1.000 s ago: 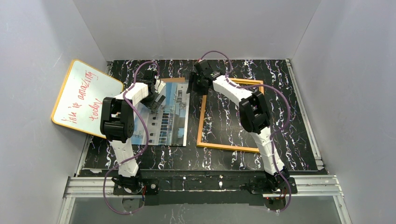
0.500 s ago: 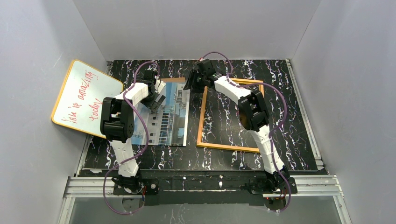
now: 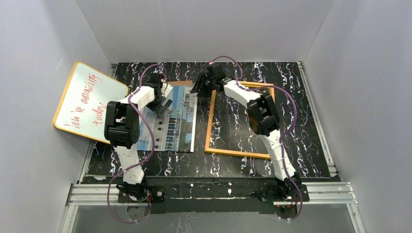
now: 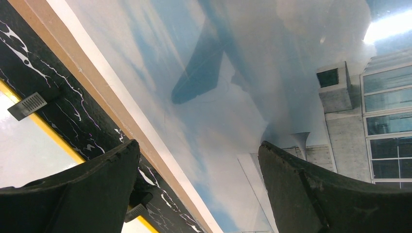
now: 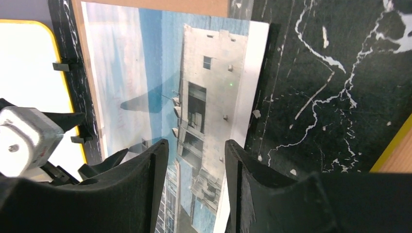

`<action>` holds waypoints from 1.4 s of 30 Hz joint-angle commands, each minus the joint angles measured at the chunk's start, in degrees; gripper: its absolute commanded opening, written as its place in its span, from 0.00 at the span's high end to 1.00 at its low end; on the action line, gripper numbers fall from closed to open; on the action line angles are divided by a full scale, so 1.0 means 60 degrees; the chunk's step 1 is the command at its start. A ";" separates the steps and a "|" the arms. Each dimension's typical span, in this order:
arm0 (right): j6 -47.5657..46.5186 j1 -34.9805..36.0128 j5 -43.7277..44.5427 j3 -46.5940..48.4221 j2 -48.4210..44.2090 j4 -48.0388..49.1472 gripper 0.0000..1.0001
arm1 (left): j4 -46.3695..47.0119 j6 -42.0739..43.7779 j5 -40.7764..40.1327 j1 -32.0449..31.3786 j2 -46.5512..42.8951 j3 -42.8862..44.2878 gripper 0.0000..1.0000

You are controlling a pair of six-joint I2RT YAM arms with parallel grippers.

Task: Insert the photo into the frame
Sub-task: Pick up the photo frame item at the center of the board.

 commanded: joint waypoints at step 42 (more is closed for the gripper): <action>0.1221 0.0548 -0.1897 -0.1545 -0.0653 0.2607 0.51 | -0.0332 0.0047 0.0491 -0.0006 0.0534 -0.0811 0.09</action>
